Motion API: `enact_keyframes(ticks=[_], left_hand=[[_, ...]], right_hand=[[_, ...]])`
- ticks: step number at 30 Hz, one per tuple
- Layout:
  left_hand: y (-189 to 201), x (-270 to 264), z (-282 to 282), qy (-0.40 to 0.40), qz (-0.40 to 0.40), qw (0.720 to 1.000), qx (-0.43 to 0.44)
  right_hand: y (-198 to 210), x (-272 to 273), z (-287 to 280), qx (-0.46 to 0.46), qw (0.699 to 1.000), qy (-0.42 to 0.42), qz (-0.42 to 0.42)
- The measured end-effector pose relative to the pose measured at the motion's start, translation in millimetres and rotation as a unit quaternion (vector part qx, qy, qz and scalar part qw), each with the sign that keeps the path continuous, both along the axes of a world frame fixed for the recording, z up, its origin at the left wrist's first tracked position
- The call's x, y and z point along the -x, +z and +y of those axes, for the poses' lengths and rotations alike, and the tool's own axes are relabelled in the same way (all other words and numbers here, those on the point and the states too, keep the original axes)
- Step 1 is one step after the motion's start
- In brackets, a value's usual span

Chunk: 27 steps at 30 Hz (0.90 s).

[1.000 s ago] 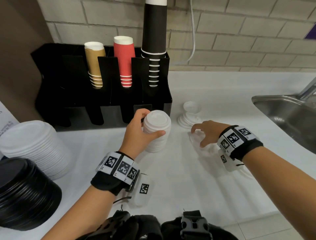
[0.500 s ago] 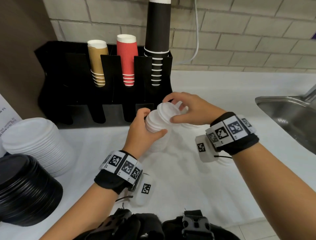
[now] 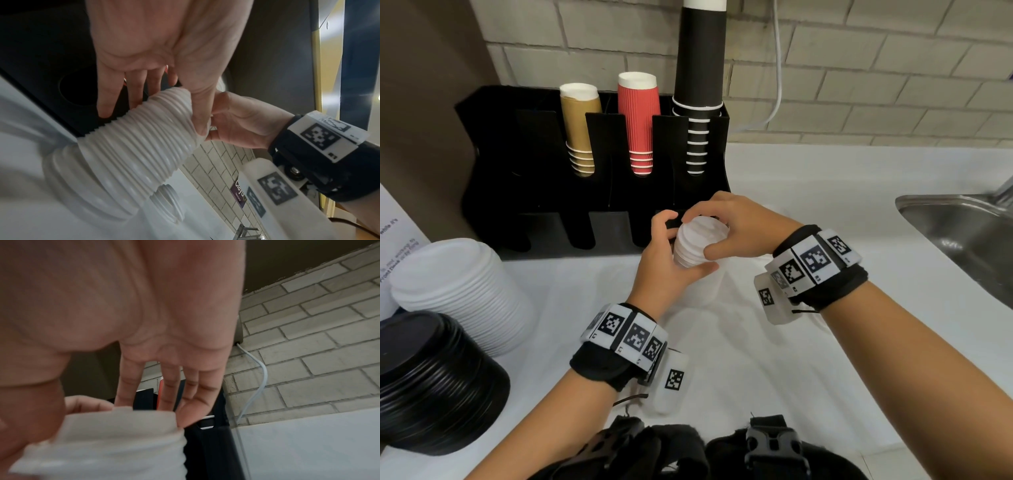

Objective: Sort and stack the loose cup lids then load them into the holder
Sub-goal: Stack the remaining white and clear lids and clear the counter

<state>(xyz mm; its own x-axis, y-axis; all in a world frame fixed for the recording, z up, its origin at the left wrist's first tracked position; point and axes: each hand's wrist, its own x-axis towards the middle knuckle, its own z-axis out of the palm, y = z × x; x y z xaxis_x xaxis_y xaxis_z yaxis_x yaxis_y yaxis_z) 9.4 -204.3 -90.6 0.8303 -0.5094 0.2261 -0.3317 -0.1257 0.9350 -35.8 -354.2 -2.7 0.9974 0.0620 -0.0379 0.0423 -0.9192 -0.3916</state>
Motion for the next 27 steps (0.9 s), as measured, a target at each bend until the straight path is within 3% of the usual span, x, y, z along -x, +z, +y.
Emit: enact_keyframes(ticks=[10,14,17,21,23,27], left_hand=[[3,2,6,-0.026,-0.022,0.999,-0.009],[3,2,5,-0.020,-0.029,0.999,-0.028],[4,1,4,-0.019,-0.032,0.998,-0.043],[6,-1,3,-0.007,-0.033,0.999,-0.042],[6,0,3,-0.004,-0.036,0.998,-0.045],[6,2,3,0.000,-0.045,0.998,-0.045]], right_hand=[[-6,3,-5,-0.041,0.999,-0.010,-0.015],[-7,22,-31,-0.091,0.992,-0.085,0.024],[-12,44,-62,0.034,0.977,-0.134,0.163],[-25,72,-86,0.179,0.909,-0.156,0.341],[-33,80,-90,0.194,0.898,-0.156,0.362],[-45,86,-95,0.185,0.904,-0.163,0.349]])
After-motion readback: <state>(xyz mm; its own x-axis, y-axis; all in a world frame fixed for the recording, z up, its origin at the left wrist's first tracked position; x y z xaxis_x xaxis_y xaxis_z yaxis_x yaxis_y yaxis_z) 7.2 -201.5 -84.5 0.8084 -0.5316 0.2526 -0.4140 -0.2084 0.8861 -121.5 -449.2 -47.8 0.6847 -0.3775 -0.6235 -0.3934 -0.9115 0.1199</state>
